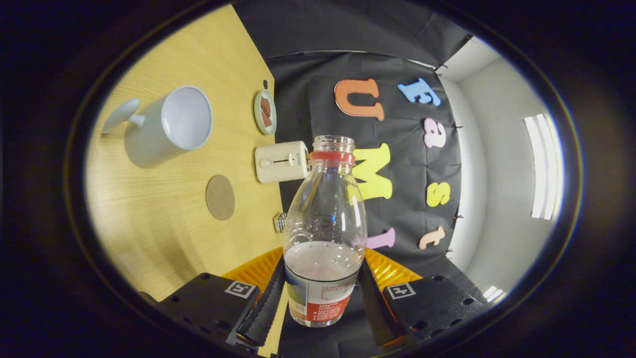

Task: Take the bottle from table, then pour the juice into the cup, finally place the bottle on the coaster

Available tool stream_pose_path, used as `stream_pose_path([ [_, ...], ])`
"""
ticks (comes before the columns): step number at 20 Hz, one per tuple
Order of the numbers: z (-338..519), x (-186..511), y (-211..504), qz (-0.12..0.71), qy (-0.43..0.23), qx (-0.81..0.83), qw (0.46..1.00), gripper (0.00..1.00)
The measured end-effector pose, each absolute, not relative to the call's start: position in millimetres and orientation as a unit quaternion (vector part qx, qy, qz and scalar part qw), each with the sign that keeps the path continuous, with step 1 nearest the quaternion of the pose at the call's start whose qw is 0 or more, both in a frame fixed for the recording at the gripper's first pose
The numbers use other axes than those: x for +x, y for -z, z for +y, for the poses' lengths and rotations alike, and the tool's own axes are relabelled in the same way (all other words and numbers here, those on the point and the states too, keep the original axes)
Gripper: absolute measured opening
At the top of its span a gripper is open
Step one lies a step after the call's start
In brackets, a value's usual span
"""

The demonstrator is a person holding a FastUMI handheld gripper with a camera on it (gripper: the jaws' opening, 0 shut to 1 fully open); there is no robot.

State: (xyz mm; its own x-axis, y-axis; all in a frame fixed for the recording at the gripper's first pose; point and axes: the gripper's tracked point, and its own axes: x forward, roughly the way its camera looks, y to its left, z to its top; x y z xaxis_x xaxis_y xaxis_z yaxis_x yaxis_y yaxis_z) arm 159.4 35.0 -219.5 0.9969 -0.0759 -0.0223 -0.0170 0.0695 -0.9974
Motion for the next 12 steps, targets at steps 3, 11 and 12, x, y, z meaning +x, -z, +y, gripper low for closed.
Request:
stream_pose_path([
  [3,46,155,227,0.025,0.005,-0.702,0.711,0.81],
  [11,53,151,226,-0.007,0.024,-0.759,0.651,0.81],
  [12,53,150,227,-0.005,0.025,-0.758,0.652,0.81],
])
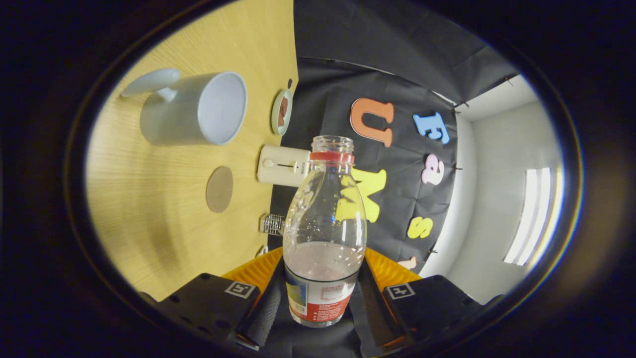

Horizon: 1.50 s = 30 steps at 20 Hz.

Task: Take the bottle from table, then pour the juice into the cup, finally place the bottle on the coaster

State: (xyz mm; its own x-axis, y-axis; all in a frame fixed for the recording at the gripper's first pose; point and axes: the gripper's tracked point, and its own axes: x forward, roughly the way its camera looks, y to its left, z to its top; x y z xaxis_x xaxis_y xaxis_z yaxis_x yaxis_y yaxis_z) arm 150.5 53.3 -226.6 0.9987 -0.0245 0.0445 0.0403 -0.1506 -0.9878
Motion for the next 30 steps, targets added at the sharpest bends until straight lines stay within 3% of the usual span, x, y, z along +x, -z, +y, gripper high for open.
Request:
stream_pose_path([
  [30,53.9,145.2,222.5,-0.005,0.038,-0.793,0.608,0.81],
])
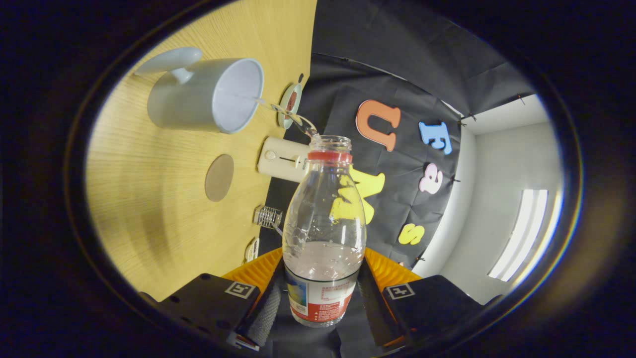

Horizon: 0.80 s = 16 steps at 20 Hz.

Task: Take the bottle from table, then pour the juice into the cup, finally place the bottle on the coaster

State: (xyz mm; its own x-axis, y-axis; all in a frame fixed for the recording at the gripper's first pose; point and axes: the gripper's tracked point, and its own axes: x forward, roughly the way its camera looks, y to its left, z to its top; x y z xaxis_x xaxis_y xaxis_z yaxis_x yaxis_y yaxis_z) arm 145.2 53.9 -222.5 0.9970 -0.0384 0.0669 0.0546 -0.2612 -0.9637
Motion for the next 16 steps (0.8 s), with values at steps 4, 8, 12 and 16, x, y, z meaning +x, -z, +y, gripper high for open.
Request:
stream_pose_path([
  [4,55,144,220,-0.008,0.041,-0.796,0.604,0.81],
  [8,58,141,216,-0.011,0.042,-0.798,0.601,0.81],
  [12,58,138,211,-0.018,0.044,-0.800,0.598,0.81],
  [16,59,137,203,-0.020,0.047,-0.801,0.596,0.81],
])
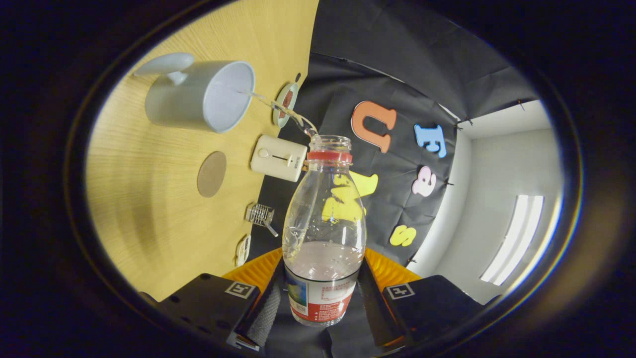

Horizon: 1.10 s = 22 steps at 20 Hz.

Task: Take the bottle from table, then pour the juice into the cup, finally place the bottle on the coaster

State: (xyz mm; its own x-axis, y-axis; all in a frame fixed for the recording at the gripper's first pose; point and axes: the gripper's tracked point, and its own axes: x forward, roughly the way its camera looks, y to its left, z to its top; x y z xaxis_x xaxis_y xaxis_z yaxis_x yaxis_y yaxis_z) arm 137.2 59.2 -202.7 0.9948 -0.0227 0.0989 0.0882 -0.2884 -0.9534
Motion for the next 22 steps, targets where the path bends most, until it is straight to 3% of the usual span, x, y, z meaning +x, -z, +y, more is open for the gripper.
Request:
stream_pose_path([
  [22,70,132,169,-0.061,0.078,-0.838,0.537,0.80],
])
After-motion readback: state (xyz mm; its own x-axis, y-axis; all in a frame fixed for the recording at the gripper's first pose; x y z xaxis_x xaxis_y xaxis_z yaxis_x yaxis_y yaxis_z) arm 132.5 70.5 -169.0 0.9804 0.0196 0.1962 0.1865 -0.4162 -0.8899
